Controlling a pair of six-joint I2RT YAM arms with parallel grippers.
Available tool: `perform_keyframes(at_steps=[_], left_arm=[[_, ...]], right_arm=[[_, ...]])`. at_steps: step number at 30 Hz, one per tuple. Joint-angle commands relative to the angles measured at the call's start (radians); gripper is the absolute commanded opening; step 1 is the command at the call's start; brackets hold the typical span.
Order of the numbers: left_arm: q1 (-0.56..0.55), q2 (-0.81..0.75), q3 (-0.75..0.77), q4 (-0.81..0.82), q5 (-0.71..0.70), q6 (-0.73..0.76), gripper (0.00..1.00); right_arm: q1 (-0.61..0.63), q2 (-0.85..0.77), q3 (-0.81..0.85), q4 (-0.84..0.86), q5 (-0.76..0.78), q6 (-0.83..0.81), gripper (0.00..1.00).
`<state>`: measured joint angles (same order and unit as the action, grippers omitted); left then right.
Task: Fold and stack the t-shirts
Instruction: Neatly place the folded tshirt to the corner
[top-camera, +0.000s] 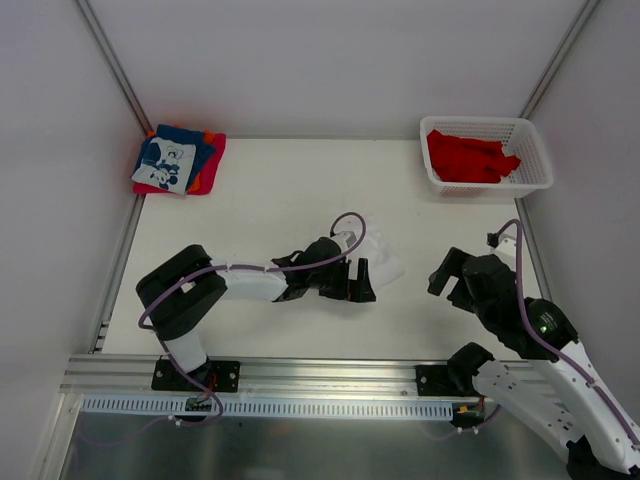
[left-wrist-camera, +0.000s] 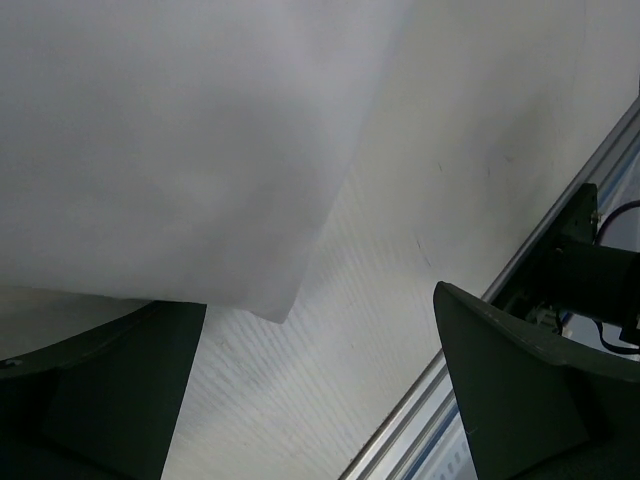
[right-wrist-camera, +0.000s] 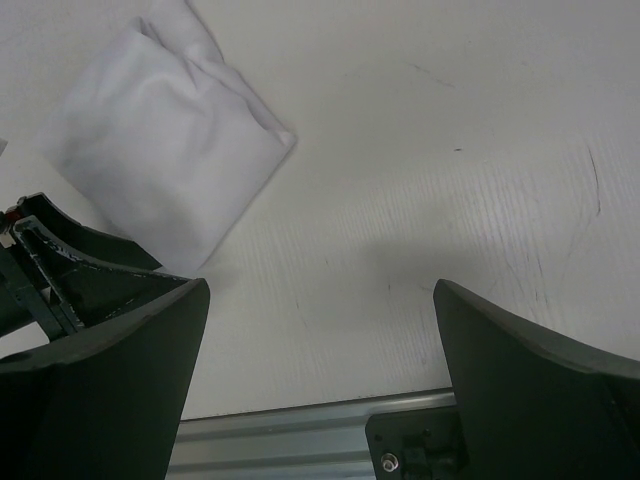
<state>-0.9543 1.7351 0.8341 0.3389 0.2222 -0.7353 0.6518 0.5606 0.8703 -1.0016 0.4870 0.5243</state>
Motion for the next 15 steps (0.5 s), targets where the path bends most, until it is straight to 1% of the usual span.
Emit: perform_keyframes(at_steps=[1,4,5,8,10,11,13,15], left_arm=[[-0.015,-0.084,-0.033,-0.05,-0.076,-0.035,0.99],[-0.029,-0.179,-0.062,-0.13,-0.167,-0.024,0.99],[-0.029,-0.233,-0.079,-0.149,-0.264,-0.027,0.99],[-0.023,-0.298,-0.127,-0.182,-0.38,-0.035,0.99],[-0.026,-0.318,-0.162,-0.179,-0.414,-0.079,0.99],[-0.029,-0.341,-0.182,-0.173,-0.473,-0.14,0.99],[-0.034,-0.367,-0.269,-0.083,-0.52,-0.191,0.99],[-0.034,-0.381,-0.306,-0.06,-0.573,-0.255,0.99]], right_arm=[[0.003,-0.016,0.032,-0.028,0.021,0.016,0.99],[0.005,0.002,0.022,-0.009,0.001,0.013,0.99],[0.005,0.012,0.021,-0.005,-0.005,0.013,0.99],[0.008,0.022,0.016,0.003,-0.008,0.014,1.0],[0.009,0.016,0.009,0.024,-0.011,0.011,1.0],[0.009,0.018,0.009,0.032,-0.014,0.011,1.0],[0.011,0.024,0.013,0.031,-0.018,0.013,0.99],[0.012,0.03,0.015,0.029,-0.016,0.011,0.99]])
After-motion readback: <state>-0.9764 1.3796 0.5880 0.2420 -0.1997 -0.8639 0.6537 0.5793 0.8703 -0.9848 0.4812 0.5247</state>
